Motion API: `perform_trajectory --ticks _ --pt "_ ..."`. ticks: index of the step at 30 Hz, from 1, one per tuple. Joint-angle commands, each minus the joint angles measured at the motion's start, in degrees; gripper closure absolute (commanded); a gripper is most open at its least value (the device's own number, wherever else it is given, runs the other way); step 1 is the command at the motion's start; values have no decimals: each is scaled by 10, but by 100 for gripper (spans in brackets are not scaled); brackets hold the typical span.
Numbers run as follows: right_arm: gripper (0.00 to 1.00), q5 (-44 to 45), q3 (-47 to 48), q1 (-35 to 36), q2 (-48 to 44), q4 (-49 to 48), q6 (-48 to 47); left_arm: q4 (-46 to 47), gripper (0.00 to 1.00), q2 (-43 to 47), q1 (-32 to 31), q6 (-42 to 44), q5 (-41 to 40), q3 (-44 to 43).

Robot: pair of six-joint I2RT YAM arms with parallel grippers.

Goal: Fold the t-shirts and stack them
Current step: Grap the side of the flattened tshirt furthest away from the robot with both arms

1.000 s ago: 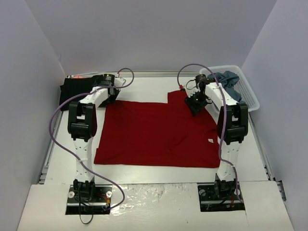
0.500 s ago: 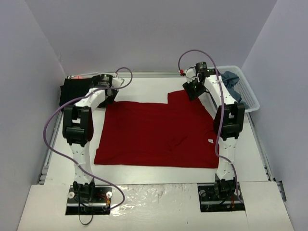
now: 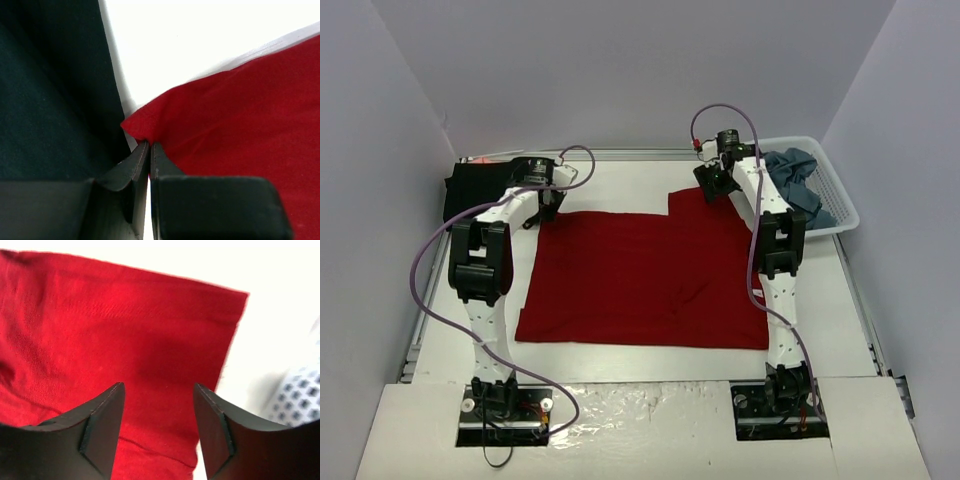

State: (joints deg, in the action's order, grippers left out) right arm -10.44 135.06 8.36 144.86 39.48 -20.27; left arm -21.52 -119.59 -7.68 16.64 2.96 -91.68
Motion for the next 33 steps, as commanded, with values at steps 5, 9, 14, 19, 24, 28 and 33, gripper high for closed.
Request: perform_trajectory --ticks 5,9,14,19,24,28,33 --pt "44 74 49 5 27 -28 44 16 98 38 6 -6 -3 4" --pt "43 81 71 4 51 -34 58 19 98 34 5 -6 -6 7" --pt "41 68 104 1 80 -38 75 23 98 31 6 -6 -7 13" --pt "41 56 132 -1 93 -42 91 27 98 31 6 -7 -10 18" --pt "40 39 147 -9 104 -43 103 27 98 30 6 -6 -9 19" --pt "41 24 148 -18 117 -43 118 26 98 27 5 -6 -9 18" --pt "41 -6 165 -36 135 -42 132 25 98 29 6 -5 -11 21"
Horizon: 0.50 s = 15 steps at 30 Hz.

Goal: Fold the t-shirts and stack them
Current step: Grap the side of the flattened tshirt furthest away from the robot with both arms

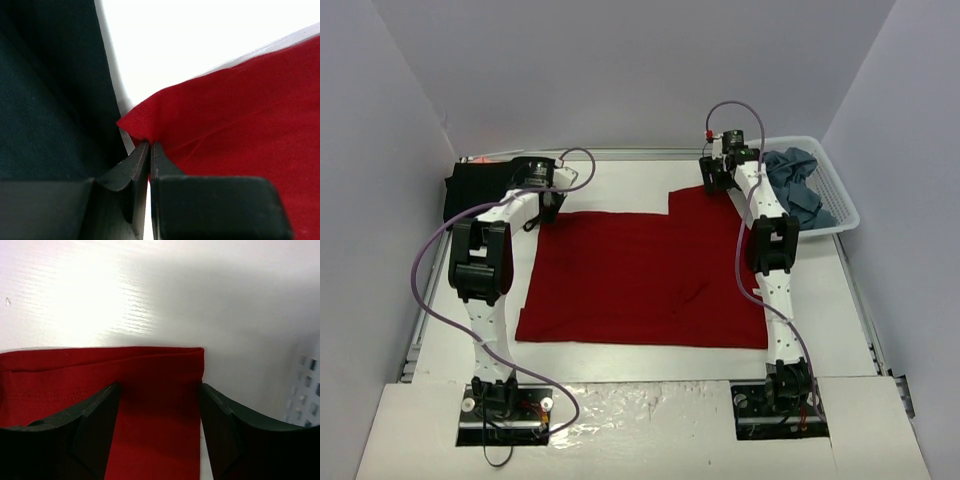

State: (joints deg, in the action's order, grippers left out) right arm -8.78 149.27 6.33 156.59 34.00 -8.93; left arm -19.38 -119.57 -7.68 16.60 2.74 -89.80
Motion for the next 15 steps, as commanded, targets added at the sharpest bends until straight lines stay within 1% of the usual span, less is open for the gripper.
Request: perform_trajectory --ticks 1,8,15 --pt "41 -28 24 -18 20 12 22 3 97 28 6 -5 -8 2" --pt "41 -87 30 -40 23 13 24 0 97 22 6 -5 -9 -6" --pt "41 -105 29 -47 22 13 23 -1 98 19 6 -7 -8 -7"
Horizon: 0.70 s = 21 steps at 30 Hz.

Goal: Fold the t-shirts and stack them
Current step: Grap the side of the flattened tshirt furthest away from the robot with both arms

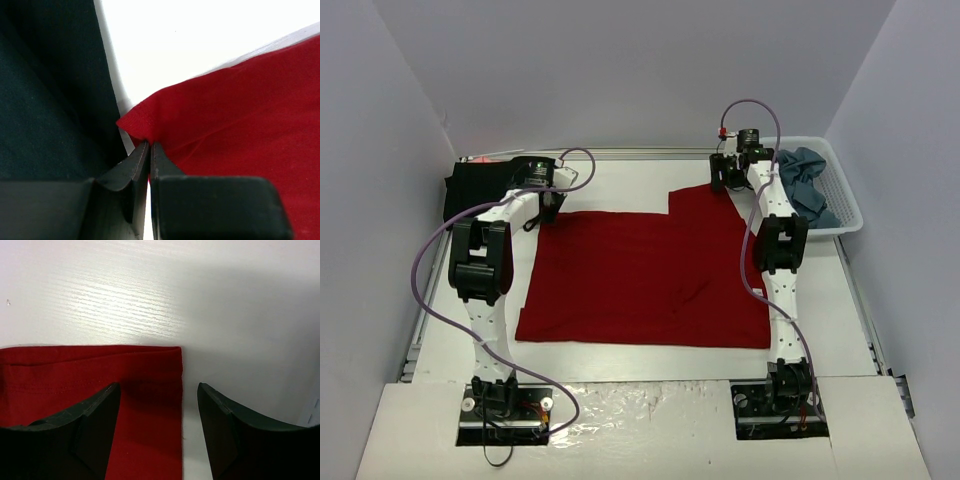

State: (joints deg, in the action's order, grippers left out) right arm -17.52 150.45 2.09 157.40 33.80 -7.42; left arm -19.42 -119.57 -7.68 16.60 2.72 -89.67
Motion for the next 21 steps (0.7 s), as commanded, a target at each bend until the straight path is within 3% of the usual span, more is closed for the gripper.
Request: perform_trajectory --ticks 1,16,21 --pt "42 -20 17 -6 17 15 9 -1 98 17 6 -7 -7 -9" --pt "68 -27 19 13 41 20 -8 4 97 11 6 -6 -5 -1" --pt "91 -24 17 13 44 24 -14 6 98 11 6 -6 -5 4"
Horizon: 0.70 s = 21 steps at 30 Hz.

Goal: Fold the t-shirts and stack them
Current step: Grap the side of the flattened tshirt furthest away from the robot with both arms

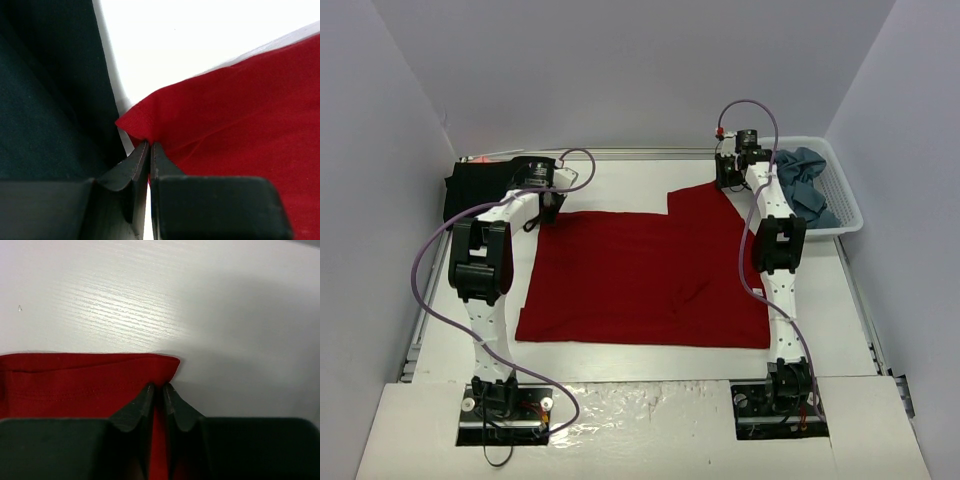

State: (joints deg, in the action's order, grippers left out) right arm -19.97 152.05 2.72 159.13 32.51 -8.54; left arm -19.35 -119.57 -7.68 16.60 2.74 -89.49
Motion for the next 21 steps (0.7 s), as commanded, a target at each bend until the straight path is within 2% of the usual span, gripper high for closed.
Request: perform_trajectory --ticks 1,4,12,21 --pt "95 4 0 8 28 38 -3 5 98 10 6 -6 -5 3" --pt "100 11 0 9 27 39 -5 5 98 8 6 -6 -6 3" --pt "100 16 -20 9 -11 41 -20 -5 98 22 7 -10 -18 -5" --pt "100 6 -109 4 -146 39 -39 -52 98 63 8 -18 -2 -43"
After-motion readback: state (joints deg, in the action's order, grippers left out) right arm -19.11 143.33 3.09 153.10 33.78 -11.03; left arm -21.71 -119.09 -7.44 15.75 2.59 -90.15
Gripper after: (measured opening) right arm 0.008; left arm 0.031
